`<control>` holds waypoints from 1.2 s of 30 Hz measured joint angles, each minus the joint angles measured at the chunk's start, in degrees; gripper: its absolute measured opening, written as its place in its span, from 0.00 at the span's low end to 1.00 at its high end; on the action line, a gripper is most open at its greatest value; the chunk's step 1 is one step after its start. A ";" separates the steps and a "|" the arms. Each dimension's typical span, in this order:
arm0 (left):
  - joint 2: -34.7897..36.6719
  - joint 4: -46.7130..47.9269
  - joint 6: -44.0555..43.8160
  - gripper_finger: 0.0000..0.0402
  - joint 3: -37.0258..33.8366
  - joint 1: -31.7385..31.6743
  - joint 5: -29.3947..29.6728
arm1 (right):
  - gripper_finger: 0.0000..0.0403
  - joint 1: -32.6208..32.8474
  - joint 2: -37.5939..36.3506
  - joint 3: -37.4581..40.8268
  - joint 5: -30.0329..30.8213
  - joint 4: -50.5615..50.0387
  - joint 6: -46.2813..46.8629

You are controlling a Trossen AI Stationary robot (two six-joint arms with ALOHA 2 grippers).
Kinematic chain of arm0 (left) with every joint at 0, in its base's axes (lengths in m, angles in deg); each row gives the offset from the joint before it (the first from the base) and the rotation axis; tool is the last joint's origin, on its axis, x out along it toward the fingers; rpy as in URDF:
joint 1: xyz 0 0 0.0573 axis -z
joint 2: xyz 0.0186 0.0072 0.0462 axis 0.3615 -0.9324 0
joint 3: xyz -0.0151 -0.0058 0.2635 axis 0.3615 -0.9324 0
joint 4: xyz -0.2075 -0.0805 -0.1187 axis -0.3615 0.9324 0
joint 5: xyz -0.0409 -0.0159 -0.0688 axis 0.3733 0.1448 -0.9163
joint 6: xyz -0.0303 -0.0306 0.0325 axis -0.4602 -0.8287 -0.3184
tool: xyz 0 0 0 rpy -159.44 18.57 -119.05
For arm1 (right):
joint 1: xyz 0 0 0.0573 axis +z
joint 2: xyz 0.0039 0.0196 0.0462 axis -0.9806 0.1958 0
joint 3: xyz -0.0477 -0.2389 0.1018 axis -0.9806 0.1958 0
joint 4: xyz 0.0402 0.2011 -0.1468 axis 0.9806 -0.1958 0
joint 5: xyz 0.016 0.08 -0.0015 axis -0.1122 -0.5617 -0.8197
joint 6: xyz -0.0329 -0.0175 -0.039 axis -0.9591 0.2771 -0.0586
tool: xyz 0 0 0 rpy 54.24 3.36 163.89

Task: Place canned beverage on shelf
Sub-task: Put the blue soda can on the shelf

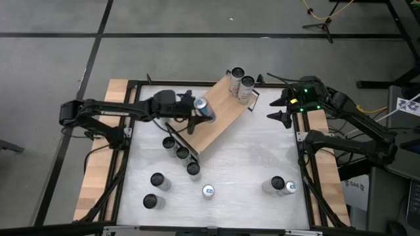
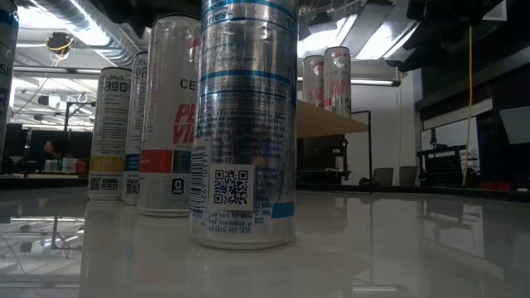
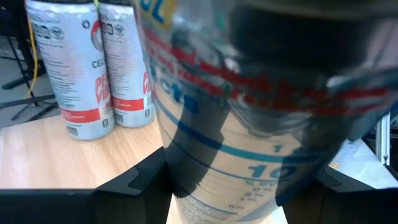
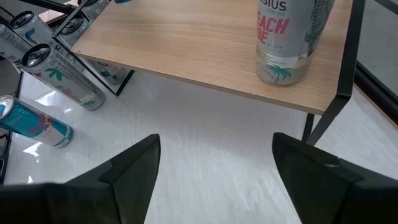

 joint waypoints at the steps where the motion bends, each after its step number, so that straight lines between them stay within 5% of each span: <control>1: -1.29 0.14 -0.02 0.53 1.23 -0.30 -0.87 | 0.76 0.00 0.00 0.00 0.04 -0.01 -0.01; 19: -25.28 18.65 6.35 0.56 29.90 -4.68 -6.46 | 0.76 0.00 0.01 0.00 1.07 -0.02 -0.02; 36: -29.40 20.13 8.01 0.56 32.38 -7.63 -9.04 | 0.76 0.00 0.02 -0.01 1.07 -0.04 -0.02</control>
